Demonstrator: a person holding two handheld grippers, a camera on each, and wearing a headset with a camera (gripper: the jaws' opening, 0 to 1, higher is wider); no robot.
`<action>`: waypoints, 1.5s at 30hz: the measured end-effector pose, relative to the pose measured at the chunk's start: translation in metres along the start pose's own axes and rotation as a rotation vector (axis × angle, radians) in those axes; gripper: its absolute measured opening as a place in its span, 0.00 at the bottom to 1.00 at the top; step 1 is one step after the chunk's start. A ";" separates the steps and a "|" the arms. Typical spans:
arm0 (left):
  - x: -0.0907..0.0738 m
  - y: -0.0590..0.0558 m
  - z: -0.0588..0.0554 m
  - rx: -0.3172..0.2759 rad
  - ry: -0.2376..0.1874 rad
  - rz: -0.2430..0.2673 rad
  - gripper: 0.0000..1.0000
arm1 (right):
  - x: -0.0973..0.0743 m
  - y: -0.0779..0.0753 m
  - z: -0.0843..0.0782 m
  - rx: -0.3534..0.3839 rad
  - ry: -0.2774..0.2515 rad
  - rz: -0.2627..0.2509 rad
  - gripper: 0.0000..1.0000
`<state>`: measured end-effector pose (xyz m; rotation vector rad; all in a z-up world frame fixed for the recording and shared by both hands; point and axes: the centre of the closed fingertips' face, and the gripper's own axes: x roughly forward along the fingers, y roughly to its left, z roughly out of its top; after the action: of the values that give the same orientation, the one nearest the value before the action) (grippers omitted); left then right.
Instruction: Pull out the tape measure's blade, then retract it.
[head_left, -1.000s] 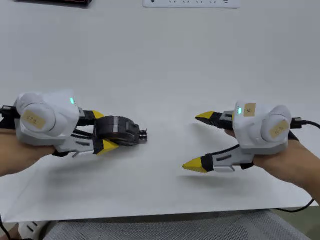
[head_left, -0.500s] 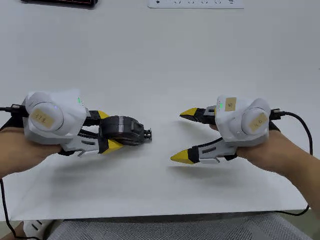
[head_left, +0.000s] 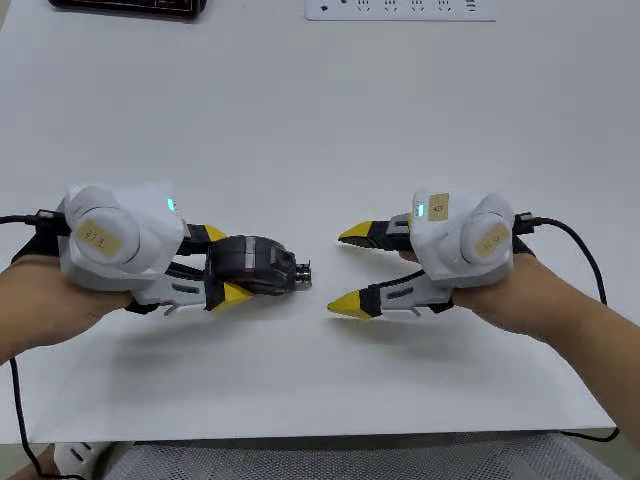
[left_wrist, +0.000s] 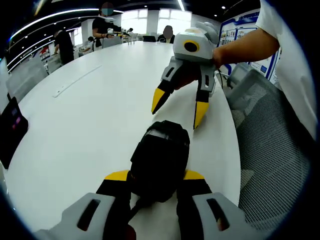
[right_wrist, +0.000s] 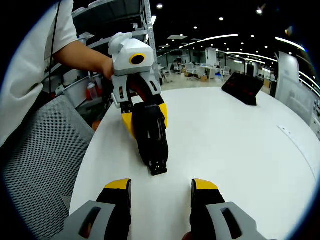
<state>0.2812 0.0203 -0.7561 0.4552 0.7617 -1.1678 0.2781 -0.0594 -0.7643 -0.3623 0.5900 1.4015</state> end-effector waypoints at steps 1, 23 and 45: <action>0.000 0.000 0.000 0.001 0.001 0.000 0.30 | 0.002 0.000 0.001 -0.003 -0.002 0.007 0.43; 0.000 0.001 -0.001 -0.001 0.009 0.000 0.30 | 0.030 0.005 0.010 -0.054 -0.023 0.068 0.27; 0.000 0.000 -0.001 0.002 0.013 -0.001 0.30 | 0.036 0.006 0.010 -0.122 -0.026 0.092 0.12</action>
<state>0.2813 0.0211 -0.7567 0.4651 0.7719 -1.1676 0.2762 -0.0235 -0.7772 -0.4180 0.5069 1.5327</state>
